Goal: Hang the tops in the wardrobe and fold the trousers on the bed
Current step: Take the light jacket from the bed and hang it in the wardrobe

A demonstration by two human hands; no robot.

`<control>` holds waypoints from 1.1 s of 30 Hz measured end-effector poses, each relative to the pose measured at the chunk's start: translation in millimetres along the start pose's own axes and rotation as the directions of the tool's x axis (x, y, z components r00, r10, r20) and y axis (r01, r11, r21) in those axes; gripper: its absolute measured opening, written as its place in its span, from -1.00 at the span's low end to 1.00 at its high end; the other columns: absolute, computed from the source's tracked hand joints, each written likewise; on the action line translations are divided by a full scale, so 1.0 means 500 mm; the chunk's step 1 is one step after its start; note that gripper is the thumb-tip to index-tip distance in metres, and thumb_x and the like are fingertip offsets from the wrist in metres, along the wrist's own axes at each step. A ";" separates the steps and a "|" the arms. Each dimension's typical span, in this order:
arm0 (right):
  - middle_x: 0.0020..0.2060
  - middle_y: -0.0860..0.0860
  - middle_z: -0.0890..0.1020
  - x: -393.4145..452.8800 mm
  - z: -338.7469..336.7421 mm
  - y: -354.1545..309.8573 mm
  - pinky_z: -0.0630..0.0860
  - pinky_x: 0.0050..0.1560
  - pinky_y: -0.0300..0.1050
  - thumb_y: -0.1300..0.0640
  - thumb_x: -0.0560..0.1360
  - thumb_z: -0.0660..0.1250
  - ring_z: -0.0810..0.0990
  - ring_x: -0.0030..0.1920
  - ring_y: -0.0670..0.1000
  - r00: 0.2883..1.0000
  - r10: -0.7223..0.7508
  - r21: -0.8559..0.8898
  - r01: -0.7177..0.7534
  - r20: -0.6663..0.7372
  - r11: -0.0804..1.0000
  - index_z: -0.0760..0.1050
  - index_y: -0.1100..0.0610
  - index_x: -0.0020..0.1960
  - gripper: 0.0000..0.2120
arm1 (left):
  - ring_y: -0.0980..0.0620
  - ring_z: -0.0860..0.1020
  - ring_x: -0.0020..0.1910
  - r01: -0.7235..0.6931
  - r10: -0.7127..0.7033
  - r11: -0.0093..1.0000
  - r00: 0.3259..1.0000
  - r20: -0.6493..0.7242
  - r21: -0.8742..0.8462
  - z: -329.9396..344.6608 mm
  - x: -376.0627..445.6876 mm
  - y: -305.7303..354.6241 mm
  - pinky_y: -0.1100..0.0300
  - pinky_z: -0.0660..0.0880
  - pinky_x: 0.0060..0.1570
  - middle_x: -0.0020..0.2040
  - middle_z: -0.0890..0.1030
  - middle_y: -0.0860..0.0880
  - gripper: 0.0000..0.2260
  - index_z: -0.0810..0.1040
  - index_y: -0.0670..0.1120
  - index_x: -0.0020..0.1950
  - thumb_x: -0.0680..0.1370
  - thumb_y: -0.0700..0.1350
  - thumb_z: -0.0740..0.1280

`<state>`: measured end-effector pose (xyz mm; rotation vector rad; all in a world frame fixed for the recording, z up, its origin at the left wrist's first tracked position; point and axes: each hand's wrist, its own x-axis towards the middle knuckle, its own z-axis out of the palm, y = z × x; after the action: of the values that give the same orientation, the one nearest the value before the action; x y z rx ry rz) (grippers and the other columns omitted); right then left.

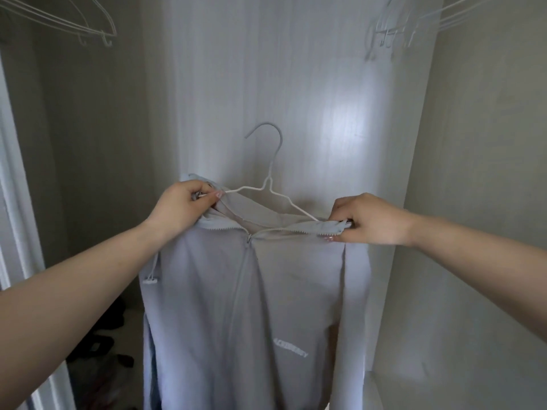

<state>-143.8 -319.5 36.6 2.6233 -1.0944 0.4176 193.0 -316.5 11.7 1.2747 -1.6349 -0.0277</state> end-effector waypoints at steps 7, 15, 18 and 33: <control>0.09 -0.13 0.52 0.008 -0.054 -0.036 0.28 0.05 -0.49 -0.18 0.48 0.30 0.46 0.09 -0.26 0.983 0.133 0.405 -0.073 -0.123 0.911 0.61 0.05 0.11 -0.63 | 0.10 0.46 -0.29 0.067 -0.076 0.989 0.995 -0.066 -0.129 0.002 0.011 0.014 0.29 0.38 -0.19 -0.29 0.58 -0.02 -0.80 0.58 -0.03 -0.24 0.56 -0.02 0.32; 0.01 -0.08 0.63 -0.013 -0.072 -0.033 0.59 -0.16 -0.28 0.08 0.56 0.28 0.63 -0.04 -0.14 0.921 0.293 0.657 -0.389 0.257 0.646 0.46 0.00 0.27 -0.71 | 0.02 0.45 -0.19 0.114 -0.140 0.980 0.978 -0.157 -0.166 -0.024 0.054 0.012 0.27 0.36 -0.20 -0.11 0.61 -0.20 -0.78 0.63 -0.16 -0.06 0.57 -0.02 0.32; 0.12 0.05 0.64 -0.006 -0.068 -0.060 0.58 -0.09 -0.05 0.24 0.56 0.29 0.63 0.06 0.04 0.940 0.086 0.821 -0.331 0.330 0.465 0.49 0.10 0.26 -0.71 | 0.18 0.47 -0.28 0.064 -0.094 0.970 0.989 -0.118 -0.236 -0.027 0.076 0.027 0.33 0.36 -0.21 -0.18 0.58 -0.08 -0.89 0.61 -0.11 -0.09 0.57 -0.11 0.33; -0.15 0.10 0.65 0.148 -0.059 -0.205 0.51 -0.17 -0.18 0.33 0.52 0.18 0.60 -0.19 0.02 0.957 0.273 0.985 -0.131 0.096 0.114 0.58 0.18 -0.03 -0.79 | -0.09 0.45 0.29 0.240 -0.297 0.940 0.926 0.235 0.242 -0.185 0.128 0.105 -0.02 0.47 0.22 0.34 0.47 -0.05 -0.51 0.50 -0.04 0.26 0.53 0.28 0.20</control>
<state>-24.4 -287.1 77.0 3.3496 -1.4442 2.0065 226.1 -291.7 128.8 1.7158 -1.7095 -0.2112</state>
